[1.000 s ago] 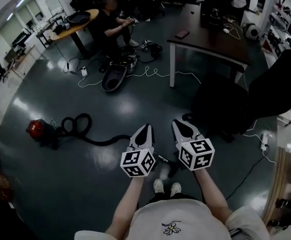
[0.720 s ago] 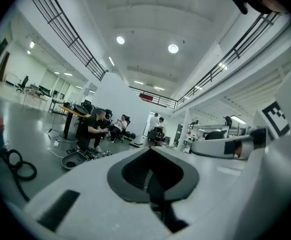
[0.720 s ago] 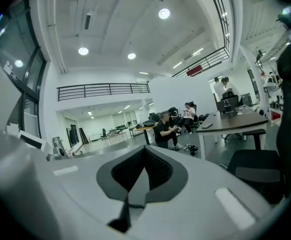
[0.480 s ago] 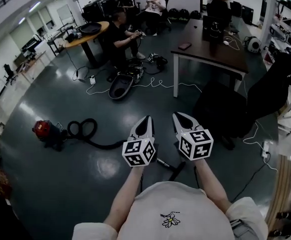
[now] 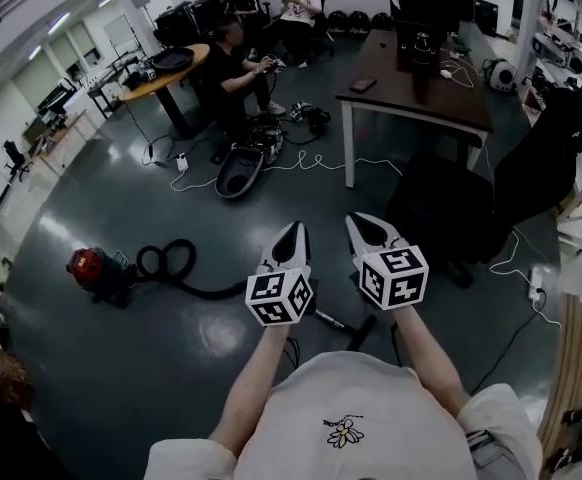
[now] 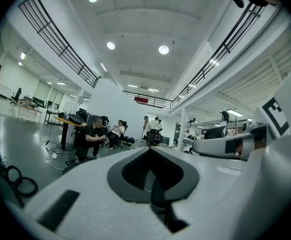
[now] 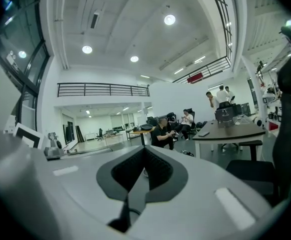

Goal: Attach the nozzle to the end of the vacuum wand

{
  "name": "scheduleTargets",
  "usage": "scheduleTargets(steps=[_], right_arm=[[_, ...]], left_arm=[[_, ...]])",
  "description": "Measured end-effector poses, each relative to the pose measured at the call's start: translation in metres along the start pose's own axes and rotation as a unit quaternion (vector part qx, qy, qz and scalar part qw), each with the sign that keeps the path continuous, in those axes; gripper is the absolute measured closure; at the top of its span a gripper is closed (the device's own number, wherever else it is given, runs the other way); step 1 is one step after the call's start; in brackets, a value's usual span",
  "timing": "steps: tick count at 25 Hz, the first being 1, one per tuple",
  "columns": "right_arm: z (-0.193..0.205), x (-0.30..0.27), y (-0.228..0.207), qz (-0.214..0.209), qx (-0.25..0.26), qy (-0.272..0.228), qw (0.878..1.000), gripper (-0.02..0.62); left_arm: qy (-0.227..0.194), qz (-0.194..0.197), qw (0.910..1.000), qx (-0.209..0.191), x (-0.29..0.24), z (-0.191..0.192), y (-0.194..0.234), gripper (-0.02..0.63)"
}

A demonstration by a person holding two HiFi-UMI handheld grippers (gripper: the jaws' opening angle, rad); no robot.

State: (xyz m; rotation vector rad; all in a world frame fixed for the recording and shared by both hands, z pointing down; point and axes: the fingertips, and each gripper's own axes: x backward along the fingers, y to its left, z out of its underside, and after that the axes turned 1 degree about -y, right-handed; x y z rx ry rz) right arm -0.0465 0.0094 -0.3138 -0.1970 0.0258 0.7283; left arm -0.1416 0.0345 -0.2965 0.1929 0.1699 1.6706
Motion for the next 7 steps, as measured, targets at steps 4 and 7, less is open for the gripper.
scheduleTargets(steps=[4,7], right_arm=[[-0.003,-0.008,0.001,-0.003,0.012,-0.006,1.000,0.588],[-0.005,-0.016,-0.001,-0.003,0.015,-0.014,1.000,0.589]], left_arm=[[-0.007,0.001,1.0000,-0.002,-0.006,-0.004,0.007,0.604],[-0.014,0.003,0.9999,-0.007,-0.012,-0.008,0.013,0.604]])
